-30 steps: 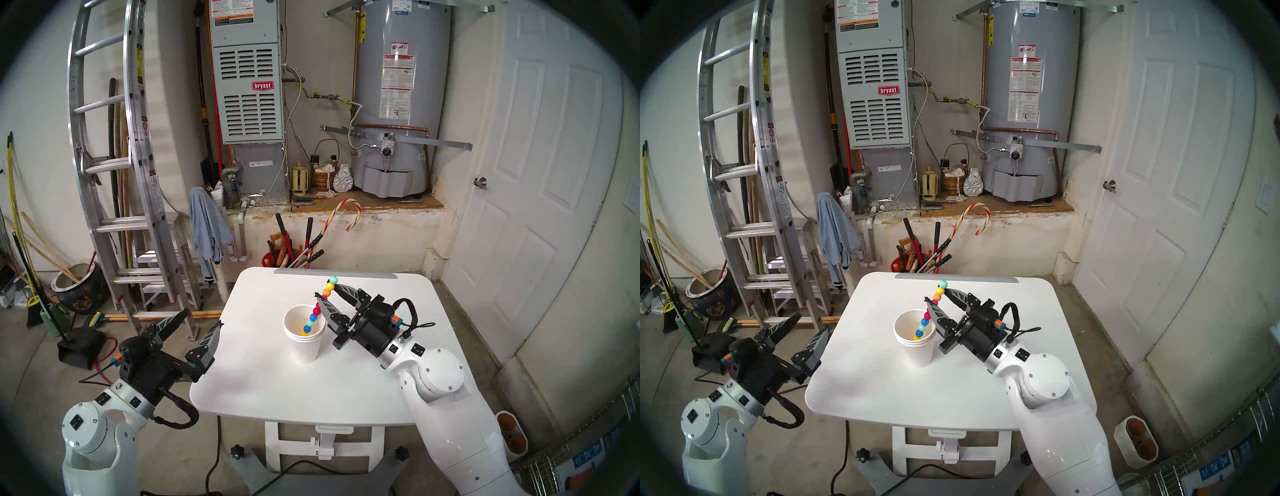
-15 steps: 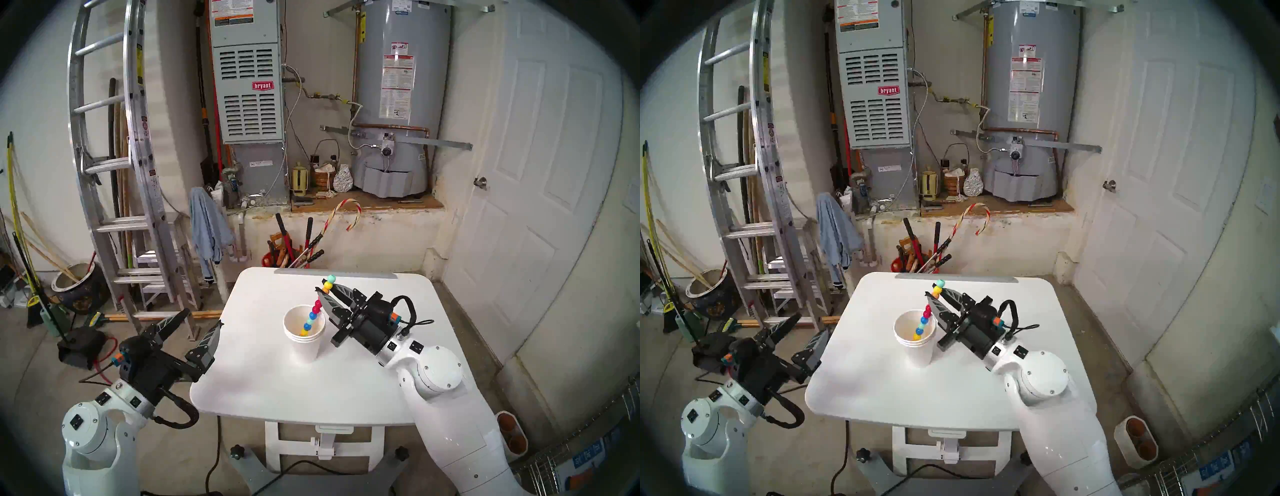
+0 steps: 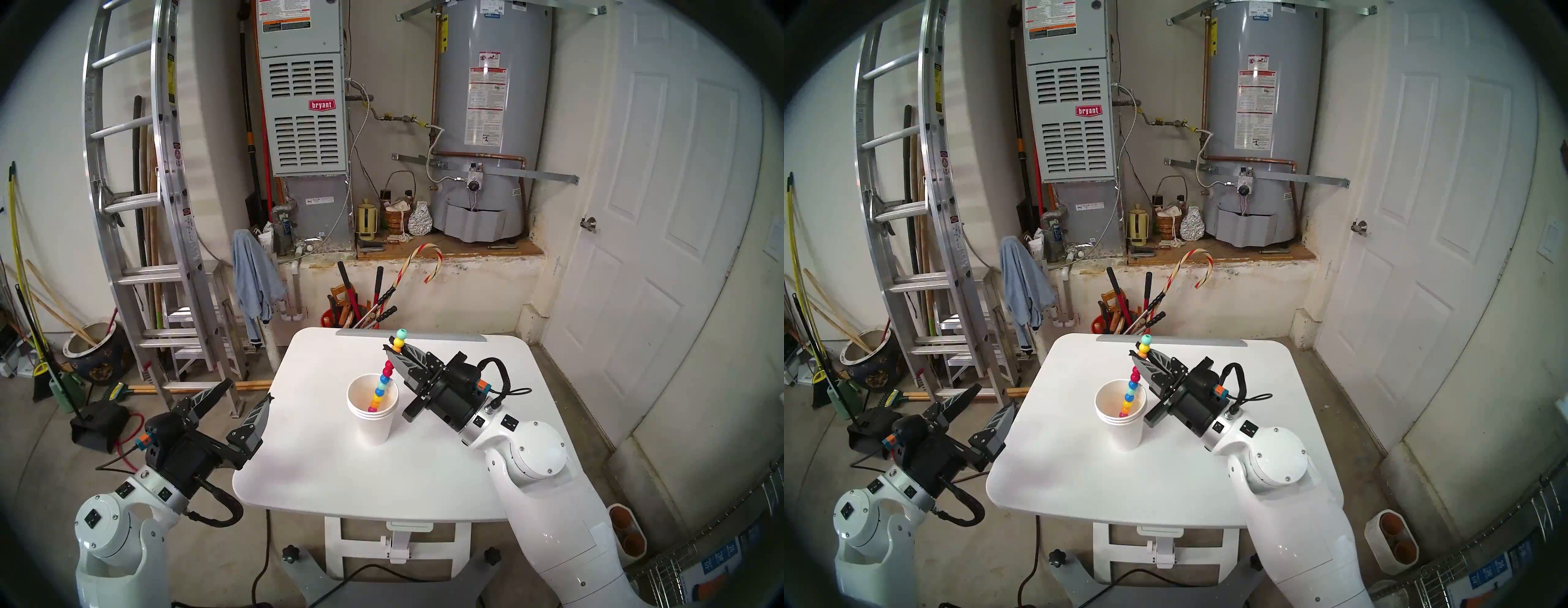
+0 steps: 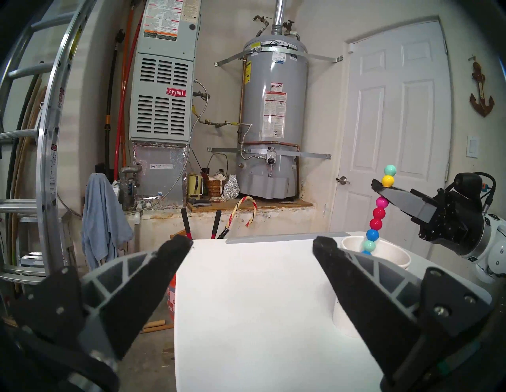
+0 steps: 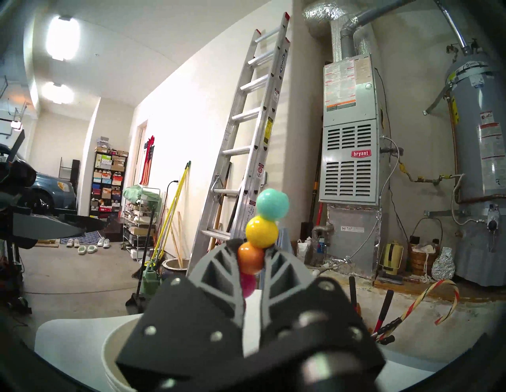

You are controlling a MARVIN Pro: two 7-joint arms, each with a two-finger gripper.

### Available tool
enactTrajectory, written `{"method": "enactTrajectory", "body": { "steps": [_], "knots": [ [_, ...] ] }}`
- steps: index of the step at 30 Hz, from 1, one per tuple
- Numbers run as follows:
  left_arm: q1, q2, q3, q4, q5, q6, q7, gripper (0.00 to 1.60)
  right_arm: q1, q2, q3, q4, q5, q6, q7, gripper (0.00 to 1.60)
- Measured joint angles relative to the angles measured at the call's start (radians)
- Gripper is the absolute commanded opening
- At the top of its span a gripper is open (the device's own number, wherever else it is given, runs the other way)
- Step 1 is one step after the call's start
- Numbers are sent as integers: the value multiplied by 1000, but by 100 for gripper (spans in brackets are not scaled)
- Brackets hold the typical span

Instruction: Switch the marker to another color

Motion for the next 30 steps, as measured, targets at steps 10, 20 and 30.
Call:
{"method": "enactTrajectory", "body": {
  "steps": [10,20,30],
  "knots": [
    [7,-11,0,-28,-9,-1,-5,160,-1,2,0,-119,-4,0,11,0],
    [-14,-20,-25,-102,-89,3,-41,160,56,-2,-4,-219,-67,38,-6,0],
    [-52,27,-43,-162,-159,57,-126,160,153,-9,-14,-249,-162,130,-29,0]
  ]
}}
